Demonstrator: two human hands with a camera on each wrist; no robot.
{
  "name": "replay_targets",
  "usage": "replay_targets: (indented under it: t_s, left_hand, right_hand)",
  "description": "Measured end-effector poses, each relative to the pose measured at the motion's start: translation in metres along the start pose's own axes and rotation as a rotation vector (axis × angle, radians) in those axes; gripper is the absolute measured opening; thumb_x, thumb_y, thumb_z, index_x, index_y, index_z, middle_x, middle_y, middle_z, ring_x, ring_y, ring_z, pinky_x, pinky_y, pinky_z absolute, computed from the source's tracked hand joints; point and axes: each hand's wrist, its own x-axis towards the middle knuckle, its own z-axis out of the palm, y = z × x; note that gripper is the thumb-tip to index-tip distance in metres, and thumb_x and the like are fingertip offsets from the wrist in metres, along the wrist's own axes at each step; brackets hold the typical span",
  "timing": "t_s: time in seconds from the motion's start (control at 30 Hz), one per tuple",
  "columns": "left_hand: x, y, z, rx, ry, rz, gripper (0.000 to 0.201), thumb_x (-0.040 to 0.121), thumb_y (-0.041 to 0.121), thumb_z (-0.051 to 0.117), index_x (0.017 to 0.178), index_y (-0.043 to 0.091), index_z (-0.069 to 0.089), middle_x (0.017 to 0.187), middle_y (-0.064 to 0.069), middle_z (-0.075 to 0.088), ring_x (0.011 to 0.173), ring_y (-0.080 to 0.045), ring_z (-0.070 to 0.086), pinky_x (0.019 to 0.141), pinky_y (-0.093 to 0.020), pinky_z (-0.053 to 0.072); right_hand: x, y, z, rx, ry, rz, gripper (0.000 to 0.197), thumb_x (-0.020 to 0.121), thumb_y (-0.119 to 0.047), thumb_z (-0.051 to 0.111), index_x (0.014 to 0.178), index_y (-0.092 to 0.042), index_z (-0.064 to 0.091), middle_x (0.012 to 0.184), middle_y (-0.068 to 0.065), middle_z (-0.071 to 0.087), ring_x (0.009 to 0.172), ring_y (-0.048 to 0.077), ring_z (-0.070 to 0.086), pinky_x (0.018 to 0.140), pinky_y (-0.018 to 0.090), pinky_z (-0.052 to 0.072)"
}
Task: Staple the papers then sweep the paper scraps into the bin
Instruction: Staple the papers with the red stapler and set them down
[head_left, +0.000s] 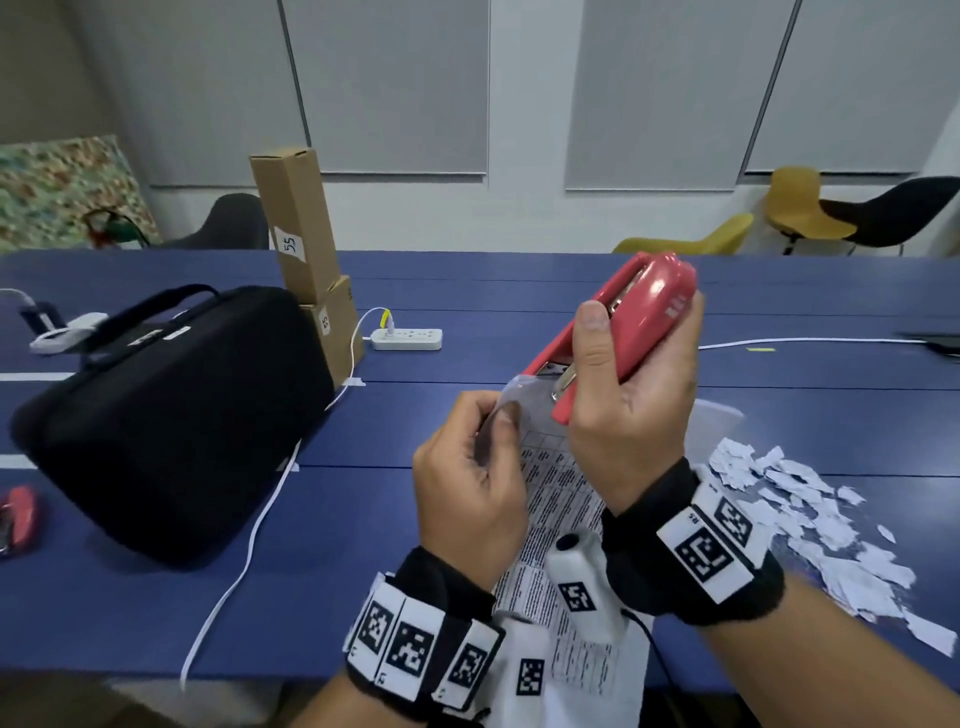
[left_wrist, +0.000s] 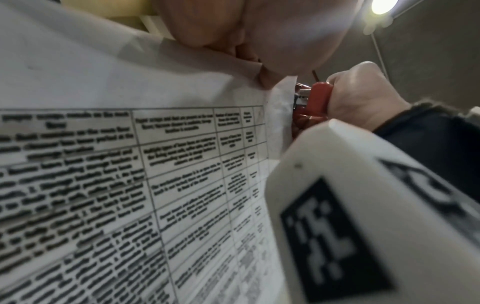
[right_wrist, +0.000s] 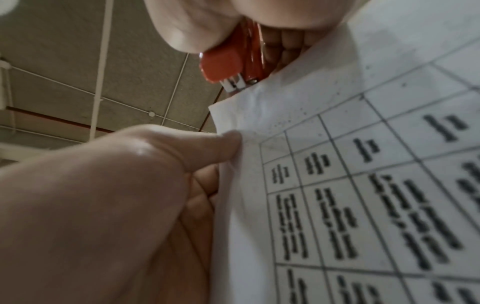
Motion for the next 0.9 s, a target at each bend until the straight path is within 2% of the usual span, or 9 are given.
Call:
replay_targets:
  t_s: [0.07,0.13,0.27,0.4,0.47,0.53,0.6,0.73,0.9]
  left_hand:
    - [0.001,0.003,0.000,-0.007,0.005,-0.002,0.017,0.097,0.009,0.056,0.081,0.011,0.061,0.058,0.013,0.048,0.048,-0.003,0.039,0.052,-0.021,0.032]
    - [0.001,0.006,0.000,0.008,-0.005,0.017,0.017,0.097,0.009,0.056,0.081,0.011,0.062,0.058,0.014,0.047,0.048,-0.002,0.039,0.052,-0.020,0.032]
    - [0.000,0.009,0.002,0.032,-0.036,0.055,0.016,0.097,0.012,0.057,0.083,0.011,0.063,0.061,0.016,0.051,0.051,-0.002,0.043,0.054,-0.022,0.035]
    - [-0.002,0.012,0.003,0.028,-0.051,0.071,0.016,0.097,0.015,0.057,0.083,0.012,0.063,0.063,0.008,0.060,0.053,-0.011,0.051,0.051,-0.030,0.042]
    - [-0.004,0.013,0.004,0.030,-0.051,0.070,0.016,0.097,0.016,0.057,0.084,0.012,0.064,0.064,0.004,0.062,0.054,-0.018,0.054,0.051,-0.035,0.046]
    - [-0.005,0.012,0.005,0.034,-0.047,0.062,0.016,0.097,0.016,0.057,0.083,0.012,0.063,0.062,0.005,0.060,0.052,-0.015,0.052,0.050,-0.032,0.044]
    - [-0.006,0.012,0.006,0.048,-0.045,0.056,0.016,0.096,0.016,0.058,0.081,0.013,0.062,0.060,0.007,0.058,0.050,-0.011,0.048,0.049,-0.029,0.042]
    - [-0.008,0.012,0.008,0.043,-0.054,0.052,0.018,0.097,0.019,0.058,0.081,0.011,0.063,0.061,0.003,0.062,0.052,-0.017,0.052,0.049,-0.033,0.044]
    - [-0.008,0.009,0.009,0.044,-0.056,0.036,0.018,0.097,0.018,0.058,0.081,0.011,0.063,0.060,0.009,0.057,0.049,-0.008,0.044,0.050,-0.024,0.037]
  right_hand:
    - [-0.001,-0.001,0.001,-0.010,-0.009,-0.006,0.025,0.092,-0.023,0.060,0.104,-0.034,0.042,0.077,-0.032,0.061,0.063,-0.011,0.057,0.063,0.003,0.043]
    - [-0.001,0.000,0.003,-0.025,-0.019,-0.006,0.024,0.092,-0.025,0.059,0.103,-0.036,0.042,0.078,-0.037,0.061,0.063,-0.012,0.057,0.063,0.002,0.042]
    - [-0.001,0.004,0.005,-0.007,-0.007,0.026,0.020,0.088,-0.040,0.060,0.097,-0.025,0.051,0.067,-0.024,0.062,0.056,-0.003,0.058,0.058,0.013,0.046]
    - [-0.002,0.004,0.005,0.016,0.012,0.025,0.024,0.084,-0.044,0.060,0.086,-0.022,0.052,0.058,-0.014,0.056,0.050,0.000,0.057,0.053,0.013,0.045]
    - [-0.002,0.005,0.004,0.016,0.021,0.015,0.028,0.084,-0.044,0.059,0.087,-0.016,0.052,0.061,-0.013,0.054,0.049,0.001,0.056,0.053,0.016,0.046]
    - [-0.001,0.005,0.004,0.014,0.021,0.027,0.027,0.084,-0.046,0.059,0.083,-0.020,0.052,0.055,-0.012,0.055,0.047,0.003,0.056,0.052,0.019,0.046]
    - [0.001,0.006,0.002,0.019,0.016,0.041,0.024,0.084,-0.045,0.060,0.080,-0.024,0.050,0.051,-0.015,0.059,0.044,0.002,0.058,0.050,0.017,0.046]
    - [0.002,0.009,0.001,0.053,0.002,0.039,0.017,0.089,-0.034,0.061,0.080,-0.024,0.049,0.049,-0.019,0.060,0.041,-0.001,0.058,0.047,0.013,0.044]
    - [0.002,0.013,0.001,0.081,0.006,0.048,0.019,0.085,-0.042,0.061,0.082,-0.026,0.050,0.051,-0.018,0.057,0.043,0.000,0.056,0.049,0.012,0.043]
